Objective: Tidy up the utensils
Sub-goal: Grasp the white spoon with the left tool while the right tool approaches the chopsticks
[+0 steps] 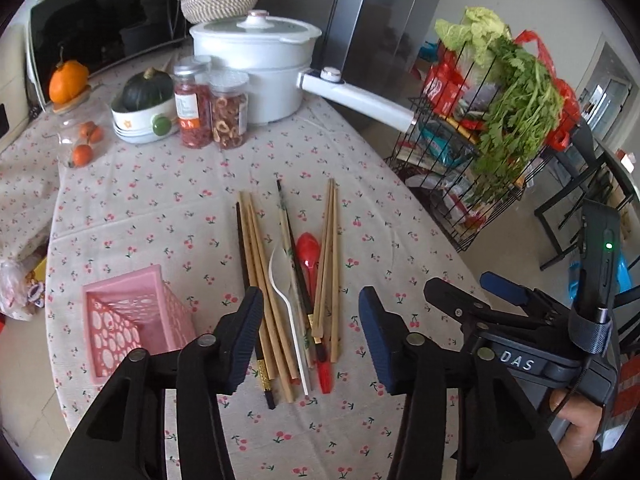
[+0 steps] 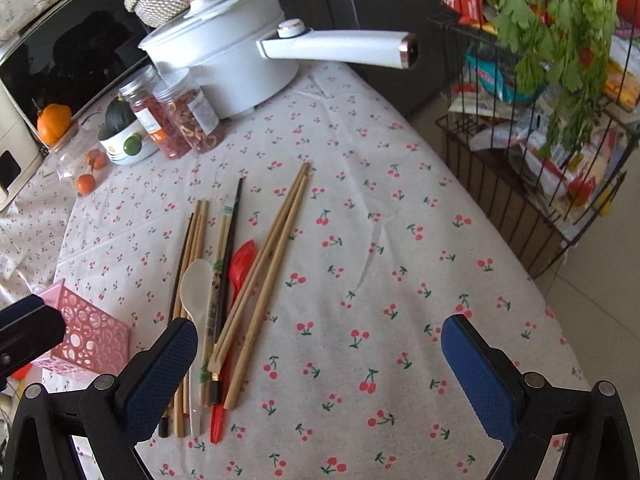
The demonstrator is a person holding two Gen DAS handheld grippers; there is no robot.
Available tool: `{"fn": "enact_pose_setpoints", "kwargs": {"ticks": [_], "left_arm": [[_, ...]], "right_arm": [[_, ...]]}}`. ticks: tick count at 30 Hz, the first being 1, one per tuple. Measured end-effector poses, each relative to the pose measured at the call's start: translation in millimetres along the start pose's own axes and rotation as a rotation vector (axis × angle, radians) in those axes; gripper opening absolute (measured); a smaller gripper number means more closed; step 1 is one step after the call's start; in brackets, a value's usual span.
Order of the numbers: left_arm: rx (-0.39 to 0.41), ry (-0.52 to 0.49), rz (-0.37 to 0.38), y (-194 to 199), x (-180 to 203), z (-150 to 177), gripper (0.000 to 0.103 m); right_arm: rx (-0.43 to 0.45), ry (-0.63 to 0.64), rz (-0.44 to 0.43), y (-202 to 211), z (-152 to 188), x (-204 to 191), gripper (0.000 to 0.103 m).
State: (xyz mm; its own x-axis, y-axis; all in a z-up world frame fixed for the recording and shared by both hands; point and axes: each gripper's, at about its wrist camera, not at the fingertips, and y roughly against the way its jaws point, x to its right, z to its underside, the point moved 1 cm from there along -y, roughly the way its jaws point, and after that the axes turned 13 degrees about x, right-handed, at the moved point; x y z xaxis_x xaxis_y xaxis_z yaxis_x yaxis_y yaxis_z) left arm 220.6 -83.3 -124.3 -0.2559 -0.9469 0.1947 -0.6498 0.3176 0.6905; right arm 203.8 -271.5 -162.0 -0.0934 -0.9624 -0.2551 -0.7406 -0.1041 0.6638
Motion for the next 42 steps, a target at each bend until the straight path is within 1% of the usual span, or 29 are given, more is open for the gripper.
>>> {"fn": "enact_pose_setpoints", "kwargs": {"ticks": [1, 2, 3, 6, 10, 17, 18, 19, 20, 21, 24, 27, 29, 32, 35, 37, 38, 40, 41, 42], "left_arm": [[-0.034, 0.006, -0.004, -15, -1, 0, 0.037], [-0.064, 0.011, -0.014, -30, -3, 0, 0.034], [-0.091, 0.016, -0.029, -43, -7, 1, 0.030], [-0.132, 0.019, -0.082, -74, -18, 1, 0.022], [-0.168, 0.014, -0.121, -103, -27, 1, 0.018], [-0.225, 0.001, -0.167, -138, -34, 3, 0.017], [-0.233, 0.008, -0.172, -143, -37, 4, 0.015], [-0.238, 0.015, -0.169, -146, -39, 4, 0.007], [-0.237, 0.021, -0.160, -146, -41, 5, 0.004], [-0.233, 0.022, -0.155, -145, -42, 4, 0.002], [-0.194, 0.008, -0.142, -129, -40, 3, 0.002], [-0.132, 0.000, -0.121, -97, -33, 0, 0.002], [-0.080, -0.010, -0.106, -70, -28, -3, 0.002], [0.010, -0.030, -0.088, -23, -23, -5, 0.002], [0.098, -0.056, -0.086, 24, -21, -2, 0.002], [0.158, -0.053, -0.084, 54, -28, 1, 0.002], [0.187, -0.040, -0.083, 66, -34, 2, 0.002], [0.223, -0.003, -0.072, 84, -47, 5, 0.002], [0.237, 0.016, -0.063, 90, -53, 6, 0.002], [0.250, 0.029, -0.061, 97, -59, 7, 0.002]], "right_arm": [[-0.013, -0.007, 0.004, -6, 1, 4, 0.097], [-0.026, -0.014, 0.004, -11, 1, 6, 0.097], [-0.038, -0.021, 0.003, -16, 2, 9, 0.096], [-0.069, -0.033, 0.006, -29, 3, 15, 0.095], [-0.083, -0.021, 0.004, -39, 1, 16, 0.095], [-0.107, -0.025, -0.005, -49, 2, 16, 0.095], [-0.108, -0.027, -0.005, -49, 2, 16, 0.094], [-0.108, -0.029, -0.005, -49, 2, 16, 0.094], [-0.109, -0.031, -0.007, -49, 2, 16, 0.094], [-0.109, -0.036, -0.012, -49, 2, 17, 0.093], [-0.112, -0.051, -0.025, -48, 2, 17, 0.091], [-0.112, -0.057, -0.025, -47, 2, 17, 0.089], [-0.118, -0.064, -0.027, -48, 4, 17, 0.088], [-0.138, -0.082, -0.033, -53, 6, 14, 0.083], [-0.152, -0.086, -0.049, -59, 6, 5, 0.073], [-0.152, -0.060, -0.086, -64, 0, -8, 0.059], [-0.152, -0.041, -0.113, -67, -3, -17, 0.054], [-0.158, -0.021, -0.171, -75, -9, -34, 0.036], [-0.164, -0.024, -0.197, -81, -13, -41, 0.032], [-0.169, -0.031, -0.214, -88, -15, -47, 0.023]]}}
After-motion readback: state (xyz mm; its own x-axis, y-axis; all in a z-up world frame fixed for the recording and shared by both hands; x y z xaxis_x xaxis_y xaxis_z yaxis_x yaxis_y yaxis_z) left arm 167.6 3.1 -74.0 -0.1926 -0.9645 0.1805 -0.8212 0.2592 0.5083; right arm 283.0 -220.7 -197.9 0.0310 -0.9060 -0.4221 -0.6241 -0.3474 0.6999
